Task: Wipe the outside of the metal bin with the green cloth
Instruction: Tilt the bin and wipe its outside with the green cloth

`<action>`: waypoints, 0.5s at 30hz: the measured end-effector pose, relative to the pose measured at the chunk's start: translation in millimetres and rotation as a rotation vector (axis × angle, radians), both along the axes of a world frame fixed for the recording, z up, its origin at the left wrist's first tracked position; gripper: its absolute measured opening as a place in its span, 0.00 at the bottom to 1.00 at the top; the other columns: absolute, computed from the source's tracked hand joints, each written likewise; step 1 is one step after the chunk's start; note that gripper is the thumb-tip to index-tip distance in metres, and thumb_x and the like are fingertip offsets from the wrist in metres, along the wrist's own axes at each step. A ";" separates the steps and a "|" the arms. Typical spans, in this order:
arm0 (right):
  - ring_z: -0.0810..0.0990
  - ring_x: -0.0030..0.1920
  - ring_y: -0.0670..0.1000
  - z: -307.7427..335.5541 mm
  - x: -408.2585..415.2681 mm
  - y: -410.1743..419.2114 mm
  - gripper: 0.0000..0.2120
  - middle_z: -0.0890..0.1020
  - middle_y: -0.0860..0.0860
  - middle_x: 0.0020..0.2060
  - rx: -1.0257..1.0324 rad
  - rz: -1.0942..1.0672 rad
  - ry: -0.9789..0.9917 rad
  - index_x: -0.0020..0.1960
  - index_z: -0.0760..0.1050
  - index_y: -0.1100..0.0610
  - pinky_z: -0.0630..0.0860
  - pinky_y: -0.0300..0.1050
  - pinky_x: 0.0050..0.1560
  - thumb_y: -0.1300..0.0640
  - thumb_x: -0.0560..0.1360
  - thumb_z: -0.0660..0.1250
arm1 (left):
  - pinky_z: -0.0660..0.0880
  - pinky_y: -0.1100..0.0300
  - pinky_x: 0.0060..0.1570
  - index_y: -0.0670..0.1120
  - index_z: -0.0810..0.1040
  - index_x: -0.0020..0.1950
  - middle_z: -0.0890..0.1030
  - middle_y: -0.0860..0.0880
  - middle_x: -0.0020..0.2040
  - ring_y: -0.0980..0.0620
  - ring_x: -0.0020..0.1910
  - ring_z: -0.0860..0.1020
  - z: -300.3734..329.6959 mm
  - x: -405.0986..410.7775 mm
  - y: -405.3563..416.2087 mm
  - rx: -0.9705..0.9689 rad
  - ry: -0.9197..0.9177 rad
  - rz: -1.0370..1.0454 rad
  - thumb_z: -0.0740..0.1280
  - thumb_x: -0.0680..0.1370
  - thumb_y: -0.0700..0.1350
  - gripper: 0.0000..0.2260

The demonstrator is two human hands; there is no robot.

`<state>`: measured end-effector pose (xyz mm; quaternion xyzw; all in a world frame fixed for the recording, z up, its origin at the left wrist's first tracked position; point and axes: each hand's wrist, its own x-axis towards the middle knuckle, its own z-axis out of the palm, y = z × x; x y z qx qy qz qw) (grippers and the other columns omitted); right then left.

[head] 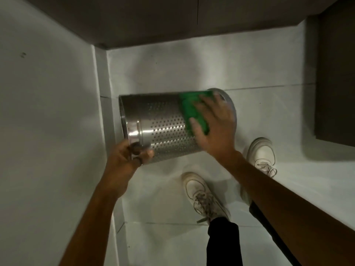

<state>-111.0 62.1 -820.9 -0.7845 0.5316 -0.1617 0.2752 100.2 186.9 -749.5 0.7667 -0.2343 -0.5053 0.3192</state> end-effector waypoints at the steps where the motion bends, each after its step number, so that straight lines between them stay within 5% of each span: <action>1: 0.68 0.82 0.60 -2.4 -11.9 -1.8 0.25 0.79 0.54 0.74 0.103 -0.172 0.052 0.73 0.77 0.54 0.66 0.67 0.80 0.43 0.82 0.59 | 0.84 0.53 0.51 0.50 0.83 0.53 0.88 0.53 0.49 0.49 0.52 0.85 0.0 3.3 -4.9 0.023 0.064 0.016 0.79 0.68 0.45 0.15; 4: 0.66 0.82 0.58 -2.0 0.4 3.1 0.25 0.79 0.51 0.74 0.156 -0.324 0.094 0.73 0.77 0.51 0.65 0.65 0.82 0.42 0.83 0.56 | 0.82 0.46 0.50 0.51 0.82 0.58 0.87 0.49 0.53 0.46 0.53 0.86 -3.5 -1.1 -22.3 0.026 0.120 0.078 0.77 0.67 0.49 0.19; 7: 0.71 0.79 0.60 6.8 30.1 19.2 0.24 0.82 0.53 0.70 -0.101 0.026 -0.120 0.70 0.78 0.50 0.68 0.65 0.78 0.39 0.84 0.56 | 0.82 0.61 0.43 0.60 0.84 0.49 0.88 0.57 0.48 0.54 0.48 0.87 -6.9 -20.0 -17.9 -0.055 0.026 0.012 0.77 0.69 0.43 0.14; 10: 0.68 0.79 0.62 -2.2 16.3 25.7 0.22 0.80 0.56 0.72 -0.249 0.306 -0.155 0.72 0.74 0.50 0.67 0.69 0.79 0.40 0.83 0.60 | 0.80 0.68 0.42 0.58 0.84 0.43 0.86 0.64 0.39 0.64 0.41 0.84 -9.8 -16.3 10.0 0.012 -0.133 -0.186 0.79 0.69 0.35 0.17; 15: 0.65 0.83 0.61 -15.0 -21.1 22.6 0.31 0.77 0.54 0.76 0.132 -0.329 0.096 0.74 0.77 0.54 0.65 0.67 0.81 0.38 0.80 0.52 | 0.83 0.59 0.47 0.51 0.85 0.53 0.88 0.56 0.50 0.52 0.52 0.86 -2.2 19.6 11.2 0.082 0.048 -0.092 0.80 0.63 0.48 0.19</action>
